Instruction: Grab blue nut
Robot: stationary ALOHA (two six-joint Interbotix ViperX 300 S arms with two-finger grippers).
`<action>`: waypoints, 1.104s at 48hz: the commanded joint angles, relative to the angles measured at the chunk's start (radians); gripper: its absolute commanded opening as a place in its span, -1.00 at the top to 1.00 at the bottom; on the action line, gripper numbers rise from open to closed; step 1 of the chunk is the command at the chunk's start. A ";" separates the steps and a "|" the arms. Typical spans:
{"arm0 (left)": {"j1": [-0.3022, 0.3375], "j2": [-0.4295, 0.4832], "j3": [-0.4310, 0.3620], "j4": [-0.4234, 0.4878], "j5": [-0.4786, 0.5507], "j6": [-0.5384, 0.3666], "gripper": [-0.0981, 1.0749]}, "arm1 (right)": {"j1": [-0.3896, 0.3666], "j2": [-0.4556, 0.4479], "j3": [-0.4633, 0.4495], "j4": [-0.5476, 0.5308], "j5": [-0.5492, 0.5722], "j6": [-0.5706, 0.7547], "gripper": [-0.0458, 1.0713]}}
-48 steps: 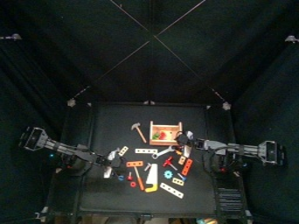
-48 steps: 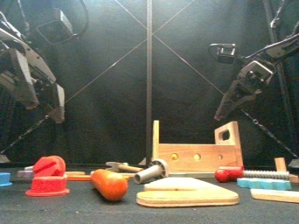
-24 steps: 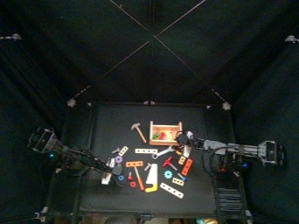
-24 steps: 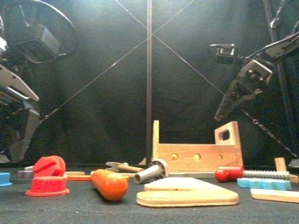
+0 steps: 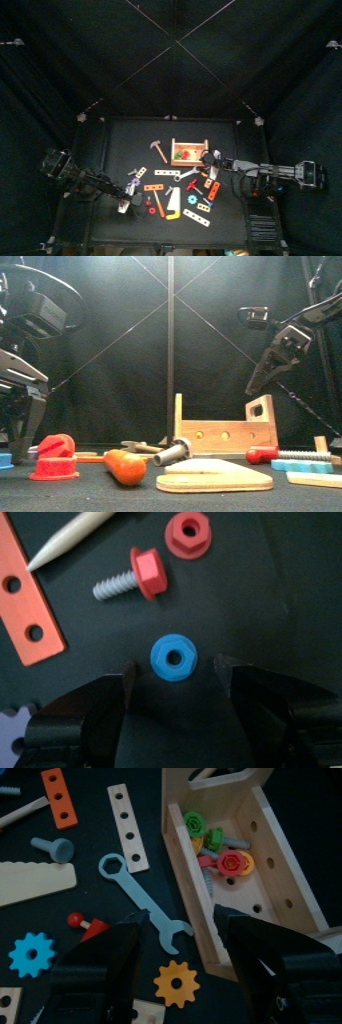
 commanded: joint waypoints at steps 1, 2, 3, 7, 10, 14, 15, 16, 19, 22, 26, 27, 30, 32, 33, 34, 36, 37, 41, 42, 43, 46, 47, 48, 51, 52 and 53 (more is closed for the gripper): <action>-0.002 0.018 -0.017 0.008 -0.009 -0.003 -0.83 | -0.002 -0.002 -0.012 0.000 -0.009 -0.002 -0.67; 0.000 0.023 -0.018 0.006 -0.012 -0.003 -0.83 | -0.003 -0.002 -0.012 0.000 -0.009 -0.002 -0.67; -0.002 0.025 -0.020 0.006 -0.012 -0.003 -0.83 | -0.002 -0.002 -0.012 0.000 -0.009 -0.002 -0.67; -0.002 0.037 -0.026 0.008 -0.009 -0.002 -0.82 | -0.002 -0.002 -0.014 0.000 -0.009 -0.002 -0.67; -0.002 0.040 -0.029 0.008 -0.005 -0.002 -0.82 | -0.002 -0.002 -0.015 0.000 -0.009 -0.002 -0.67; -0.002 0.038 -0.029 0.009 0.003 -0.002 -0.81 | -0.002 -0.002 -0.017 0.000 -0.009 -0.002 -0.67; -0.002 0.038 -0.028 0.009 0.008 -0.002 -0.80 | -0.002 -0.002 -0.017 0.000 -0.009 -0.002 -0.67; -0.002 0.038 -0.028 0.008 0.012 -0.002 -0.80 | -0.002 -0.002 -0.018 -0.002 -0.011 -0.002 -0.67; -0.002 0.040 -0.028 0.009 0.026 -0.002 -0.79 | -0.003 -0.002 -0.018 -0.003 -0.009 -0.002 -0.67; -0.002 0.040 -0.028 0.011 0.044 0.000 -0.78 | -0.002 -0.002 -0.018 -0.003 -0.011 -0.002 -0.67; -0.002 0.040 -0.031 0.025 0.069 -0.002 -0.71 | -0.002 -0.002 -0.018 -0.005 -0.009 -0.002 -0.67; -0.002 0.040 -0.032 0.028 0.074 -0.002 -0.69 | -0.003 -0.002 -0.020 -0.005 -0.009 -0.002 -0.67; -0.002 0.038 -0.037 0.038 0.081 -0.002 -0.62 | -0.003 -0.002 -0.020 -0.005 -0.009 -0.002 -0.67; -0.002 0.038 -0.038 0.043 0.084 -0.002 -0.54 | -0.003 -0.002 -0.018 -0.006 -0.011 -0.002 -0.67; -0.002 0.038 -0.040 0.044 0.086 -0.002 -0.51 | -0.003 -0.002 -0.018 -0.006 -0.009 -0.003 -0.67; -0.002 0.038 -0.041 0.044 0.086 -0.002 -0.49 | -0.003 -0.002 -0.018 -0.006 -0.009 -0.002 -0.67; -0.002 0.038 -0.043 0.044 0.087 -0.002 -0.41 | -0.003 -0.002 -0.020 -0.005 -0.011 -0.002 -0.67; -0.002 0.038 -0.043 0.044 0.087 -0.002 -0.37 | -0.003 -0.002 -0.021 -0.006 -0.009 -0.002 -0.67; -0.002 0.032 -0.044 0.043 0.094 -0.002 -0.25 | -0.003 -0.002 -0.021 -0.006 -0.009 -0.002 -0.67; -0.002 0.029 -0.046 0.044 0.098 -0.002 -0.24 | -0.003 -0.002 -0.021 -0.005 -0.011 -0.003 -0.67; -0.002 0.026 -0.048 0.044 0.101 -0.002 -0.22 | -0.003 -0.002 -0.020 -0.006 -0.009 -0.003 -0.67; 0.000 0.014 -0.055 0.044 0.115 -0.002 -0.21 | -0.003 -0.002 -0.021 -0.006 -0.009 -0.003 -0.67; -0.002 0.011 -0.057 0.044 0.117 -0.003 -0.21 | -0.003 -0.002 -0.020 -0.006 -0.009 -0.003 -0.67; 0.000 0.003 -0.061 0.044 0.121 -0.003 -0.21 | -0.003 -0.002 -0.021 -0.006 -0.009 -0.003 -0.67; 0.000 -0.017 -0.071 0.044 0.127 -0.002 -0.21 | -0.003 -0.002 -0.020 -0.006 -0.009 -0.003 -0.67; 0.000 -0.023 -0.072 0.044 0.127 -0.002 -0.21 | -0.003 -0.002 -0.020 -0.006 -0.011 -0.003 -0.67; 0.000 -0.029 -0.072 0.044 0.127 -0.002 -0.21 | -0.003 -0.002 -0.020 -0.006 -0.011 -0.002 -0.67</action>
